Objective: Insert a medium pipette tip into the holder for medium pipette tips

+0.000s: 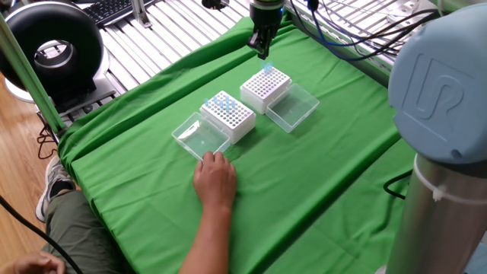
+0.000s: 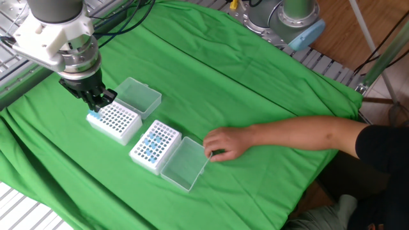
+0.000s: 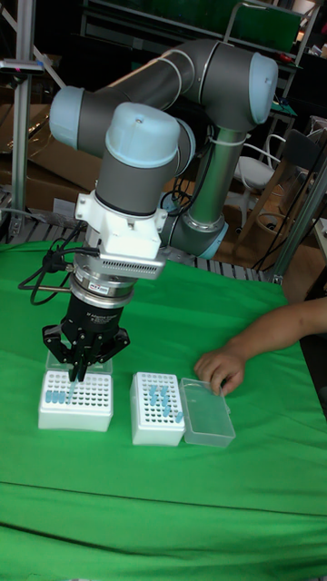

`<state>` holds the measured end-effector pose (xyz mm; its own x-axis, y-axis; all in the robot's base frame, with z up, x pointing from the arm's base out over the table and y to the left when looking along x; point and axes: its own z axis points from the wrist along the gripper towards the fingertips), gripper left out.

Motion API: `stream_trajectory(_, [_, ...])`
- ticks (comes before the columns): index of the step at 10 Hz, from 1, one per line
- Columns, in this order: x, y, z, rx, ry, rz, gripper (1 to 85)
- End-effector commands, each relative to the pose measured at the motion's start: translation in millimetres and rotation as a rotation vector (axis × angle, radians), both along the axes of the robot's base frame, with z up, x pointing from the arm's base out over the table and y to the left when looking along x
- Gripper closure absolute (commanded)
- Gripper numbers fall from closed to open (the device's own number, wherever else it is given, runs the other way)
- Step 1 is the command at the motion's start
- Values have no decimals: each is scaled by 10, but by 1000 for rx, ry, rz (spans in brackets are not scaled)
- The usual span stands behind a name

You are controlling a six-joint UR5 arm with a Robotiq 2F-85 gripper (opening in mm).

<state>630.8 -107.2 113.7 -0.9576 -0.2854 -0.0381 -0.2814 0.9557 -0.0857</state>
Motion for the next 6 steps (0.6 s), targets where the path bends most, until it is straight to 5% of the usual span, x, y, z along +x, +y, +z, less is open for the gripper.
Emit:
stream_trajectory(1, [-16, 19, -16, 16, -6, -5, 847])
stream_trajectory(6, [-63, 18, 25, 13, 2, -7, 847])
